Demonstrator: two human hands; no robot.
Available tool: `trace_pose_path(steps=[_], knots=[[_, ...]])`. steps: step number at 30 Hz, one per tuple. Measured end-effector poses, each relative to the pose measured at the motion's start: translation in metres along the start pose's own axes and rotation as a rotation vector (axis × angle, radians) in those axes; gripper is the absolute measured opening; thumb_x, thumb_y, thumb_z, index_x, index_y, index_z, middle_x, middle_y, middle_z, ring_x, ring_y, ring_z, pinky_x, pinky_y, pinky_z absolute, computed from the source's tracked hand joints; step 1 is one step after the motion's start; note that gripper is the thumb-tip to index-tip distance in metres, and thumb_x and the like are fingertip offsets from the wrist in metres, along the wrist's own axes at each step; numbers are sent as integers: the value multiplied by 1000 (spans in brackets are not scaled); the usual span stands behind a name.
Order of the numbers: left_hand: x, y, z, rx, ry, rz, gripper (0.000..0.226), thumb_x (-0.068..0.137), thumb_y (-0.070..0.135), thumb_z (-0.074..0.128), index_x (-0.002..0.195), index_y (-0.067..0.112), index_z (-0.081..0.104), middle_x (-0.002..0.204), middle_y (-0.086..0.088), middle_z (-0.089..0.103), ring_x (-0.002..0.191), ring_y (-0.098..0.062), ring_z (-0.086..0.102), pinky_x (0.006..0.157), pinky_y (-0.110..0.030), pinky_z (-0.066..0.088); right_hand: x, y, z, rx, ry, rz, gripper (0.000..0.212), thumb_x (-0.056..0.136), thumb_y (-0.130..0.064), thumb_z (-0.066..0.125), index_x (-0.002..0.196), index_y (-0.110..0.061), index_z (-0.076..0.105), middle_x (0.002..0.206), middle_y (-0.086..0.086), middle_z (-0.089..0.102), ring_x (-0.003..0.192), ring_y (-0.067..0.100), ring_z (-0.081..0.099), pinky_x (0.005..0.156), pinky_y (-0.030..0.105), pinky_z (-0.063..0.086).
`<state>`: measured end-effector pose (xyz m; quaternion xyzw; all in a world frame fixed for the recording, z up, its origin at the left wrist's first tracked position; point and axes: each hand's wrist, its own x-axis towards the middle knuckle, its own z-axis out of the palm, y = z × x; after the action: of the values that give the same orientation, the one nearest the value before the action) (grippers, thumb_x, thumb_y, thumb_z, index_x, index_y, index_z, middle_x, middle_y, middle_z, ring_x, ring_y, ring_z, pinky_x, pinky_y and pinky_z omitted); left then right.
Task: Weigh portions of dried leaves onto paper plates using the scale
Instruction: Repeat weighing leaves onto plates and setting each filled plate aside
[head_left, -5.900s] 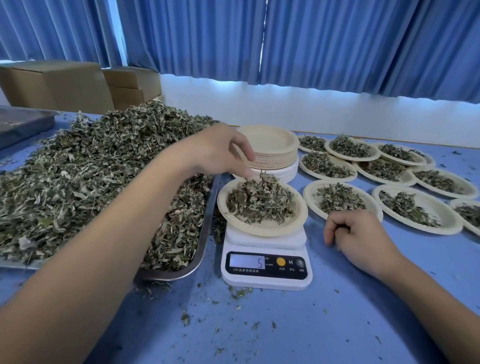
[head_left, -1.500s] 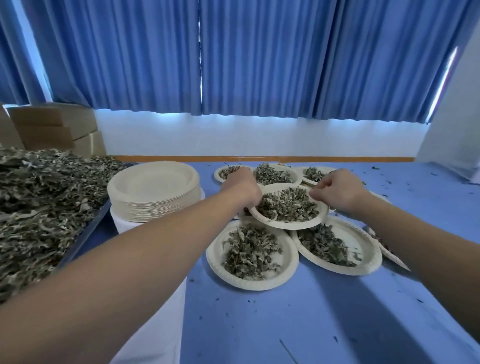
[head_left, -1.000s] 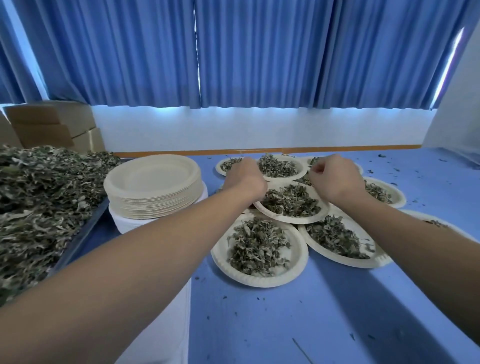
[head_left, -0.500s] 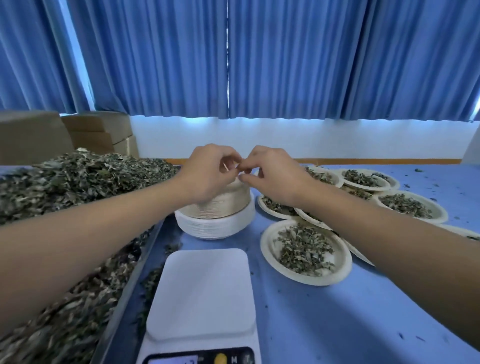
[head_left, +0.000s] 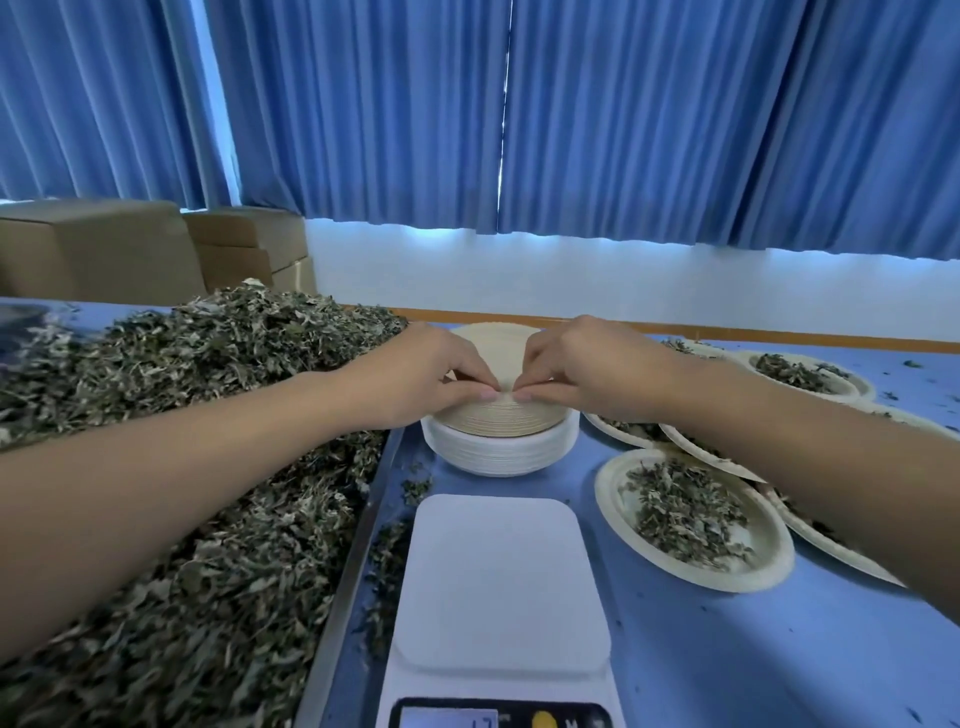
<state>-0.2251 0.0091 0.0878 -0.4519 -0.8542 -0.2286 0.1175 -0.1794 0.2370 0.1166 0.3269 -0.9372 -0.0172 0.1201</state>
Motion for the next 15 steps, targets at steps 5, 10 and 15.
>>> trace_pose_path(steps=[5, 10, 15], knots=[[1, 0, -1, 7, -24, 30, 15, 92, 28, 73, 103, 22, 81, 99, 13, 75, 83, 11, 59, 78, -9, 38, -1, 0, -2, -7, -9, -34, 26, 100, -45, 57, 109, -33, 79, 99, -10, 67, 93, 20, 63, 78, 44, 52], [1, 1, -2, 0, -27, 47, 15, 91, 30, 74, 102, 22, 82, 99, 14, 76, 84, 7, 62, 79, -9, 40, -2, -1, -1, -44, 0, -54, 29, 101, -47, 54, 107, -33, 79, 95, -11, 66, 89, 19, 62, 74, 43, 52], [-1, 2, -3, 10, -35, 42, 16, 92, 29, 73, 104, 21, 81, 101, 12, 76, 90, -1, 66, 86, -20, 47, -4, -3, -5, -105, -16, -80, 33, 103, -46, 49, 108, -30, 78, 98, -9, 66, 90, 19, 62, 72, 40, 51]])
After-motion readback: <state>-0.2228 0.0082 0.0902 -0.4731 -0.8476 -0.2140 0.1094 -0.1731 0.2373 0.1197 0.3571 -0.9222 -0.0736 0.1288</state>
